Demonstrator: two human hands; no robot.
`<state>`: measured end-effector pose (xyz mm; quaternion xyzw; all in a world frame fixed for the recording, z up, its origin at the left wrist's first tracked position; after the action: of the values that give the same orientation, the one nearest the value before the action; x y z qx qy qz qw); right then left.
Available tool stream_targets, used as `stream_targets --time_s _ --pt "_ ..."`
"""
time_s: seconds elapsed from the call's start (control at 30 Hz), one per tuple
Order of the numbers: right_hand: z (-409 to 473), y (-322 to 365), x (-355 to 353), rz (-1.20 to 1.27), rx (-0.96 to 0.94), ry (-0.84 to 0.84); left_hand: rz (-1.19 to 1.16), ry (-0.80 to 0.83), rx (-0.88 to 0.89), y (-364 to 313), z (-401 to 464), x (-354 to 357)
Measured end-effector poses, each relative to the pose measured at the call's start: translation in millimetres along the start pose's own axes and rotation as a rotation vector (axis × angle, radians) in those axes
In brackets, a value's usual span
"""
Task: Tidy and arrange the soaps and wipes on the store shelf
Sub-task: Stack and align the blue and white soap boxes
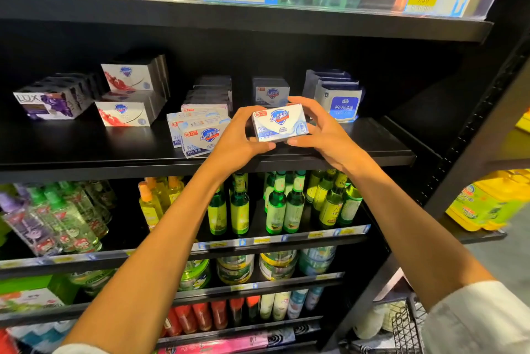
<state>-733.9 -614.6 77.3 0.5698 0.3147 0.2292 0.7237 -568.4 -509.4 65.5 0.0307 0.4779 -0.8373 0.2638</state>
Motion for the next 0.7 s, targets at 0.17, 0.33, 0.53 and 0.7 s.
stream_targets --time_s 0.17,0.33,0.53,0.7 --pt "0.5 -2.3 -3.8 0.03 -0.005 -0.025 -0.035 0.027 0.002 -2.9 -0.6 -0.7" --pt "0.8 -4.7 -4.5 0.067 0.013 -0.052 -0.076 0.039 0.062 -11.2 -3.6 3.0" --pt "1.9 -4.0 -3.8 0.071 0.029 -0.031 -0.069 -0.021 0.077 -9.9 -4.0 0.1" --pt "0.7 -3.2 -5.6 0.049 -0.016 0.009 -0.071 -0.049 0.018 -7.6 -4.9 0.0"
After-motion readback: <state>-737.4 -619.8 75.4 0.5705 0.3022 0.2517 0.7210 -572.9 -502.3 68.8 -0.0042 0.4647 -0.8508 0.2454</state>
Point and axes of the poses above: each hand's wrist, its own z-axis towards the middle knuckle, its own x-axis out of the palm, y = z × x, the point moved 6 cm from there along z, towards the middle knuckle, and after that the axes turned 9 degrees about x, right-handed, at the moved point
